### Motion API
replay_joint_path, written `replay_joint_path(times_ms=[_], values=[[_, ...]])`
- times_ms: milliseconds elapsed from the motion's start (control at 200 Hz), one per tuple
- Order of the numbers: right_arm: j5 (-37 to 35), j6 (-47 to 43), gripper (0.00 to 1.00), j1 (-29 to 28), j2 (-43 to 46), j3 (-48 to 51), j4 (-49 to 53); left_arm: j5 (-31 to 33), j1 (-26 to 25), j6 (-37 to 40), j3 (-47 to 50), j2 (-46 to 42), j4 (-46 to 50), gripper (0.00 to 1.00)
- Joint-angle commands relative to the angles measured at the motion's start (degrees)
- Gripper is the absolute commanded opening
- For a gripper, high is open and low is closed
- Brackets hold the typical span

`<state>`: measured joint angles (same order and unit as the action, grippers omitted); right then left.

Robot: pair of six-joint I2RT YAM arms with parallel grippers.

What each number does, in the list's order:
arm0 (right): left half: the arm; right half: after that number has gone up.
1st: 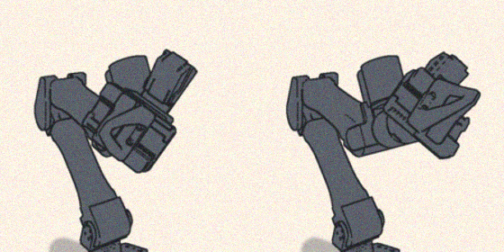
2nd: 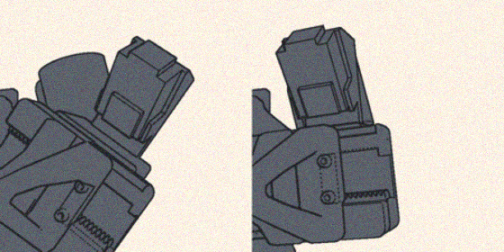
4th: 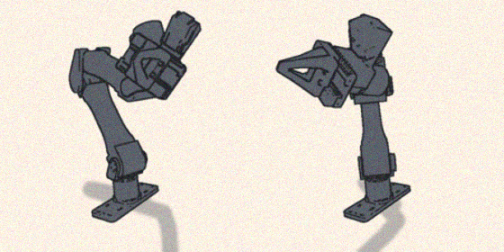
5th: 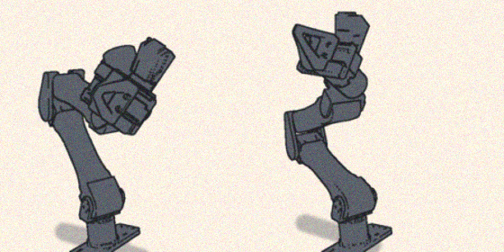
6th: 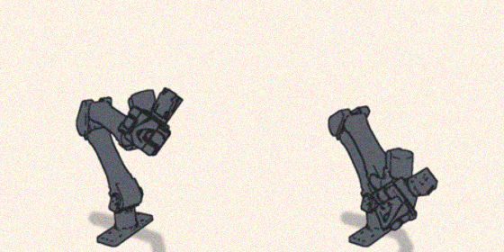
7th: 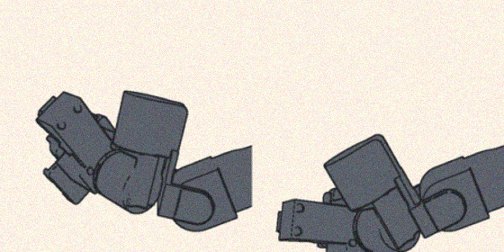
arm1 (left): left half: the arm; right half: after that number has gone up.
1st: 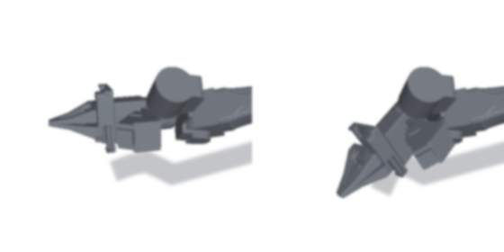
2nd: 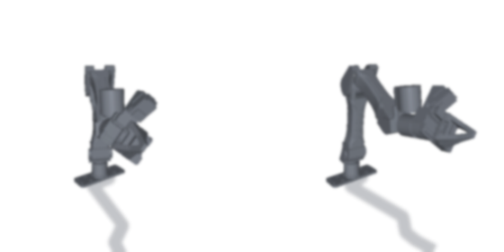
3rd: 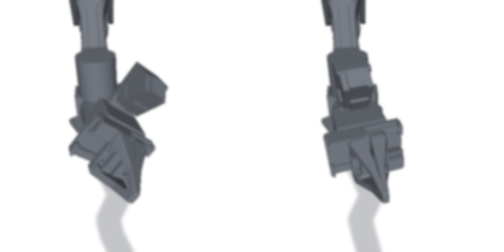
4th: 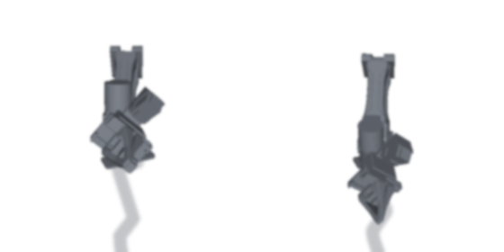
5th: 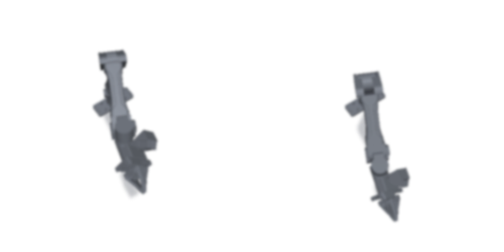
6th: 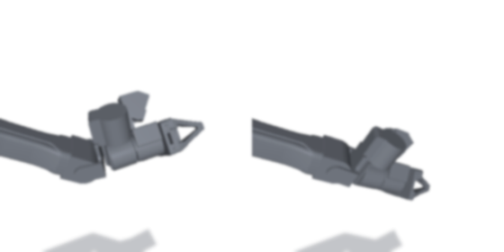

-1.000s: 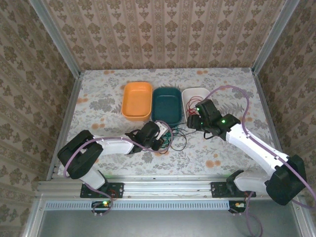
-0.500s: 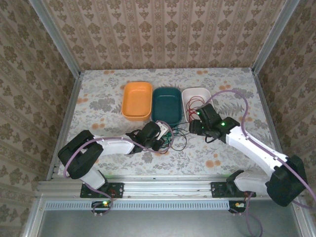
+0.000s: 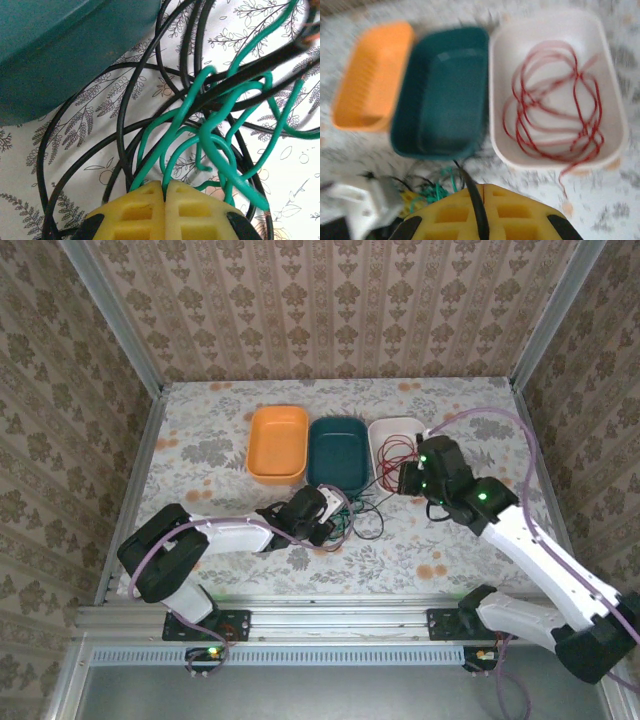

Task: Untangle the cables

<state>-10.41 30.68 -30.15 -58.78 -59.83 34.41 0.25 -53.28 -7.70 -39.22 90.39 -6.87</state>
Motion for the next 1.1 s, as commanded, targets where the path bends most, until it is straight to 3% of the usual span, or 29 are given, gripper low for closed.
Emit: replay_joint_path(times_ms=[0,455,710,1095], values=[[-4.46,-5.76,0.0,0.53,4.12,-5.72,-3.39,1.02,0.12,1.52,-0.39,2.11,5.0,0.0],[-15.9,-18.82,0.0,0.71,7.01,-21.71,-13.2,1.68,0.5,1.03,0.76,4.36,5.24,0.0],[-11.88,-21.21,0.0,0.97,4.51,-27.61,-15.84,1.73,0.47,0.42,1.78,3.74,3.62,0.0],[-12.61,-29.5,0.0,1.06,2.36,-33.31,-32.97,5.1,-0.05,-2.2,3.95,6.22,2.63,0.0]])
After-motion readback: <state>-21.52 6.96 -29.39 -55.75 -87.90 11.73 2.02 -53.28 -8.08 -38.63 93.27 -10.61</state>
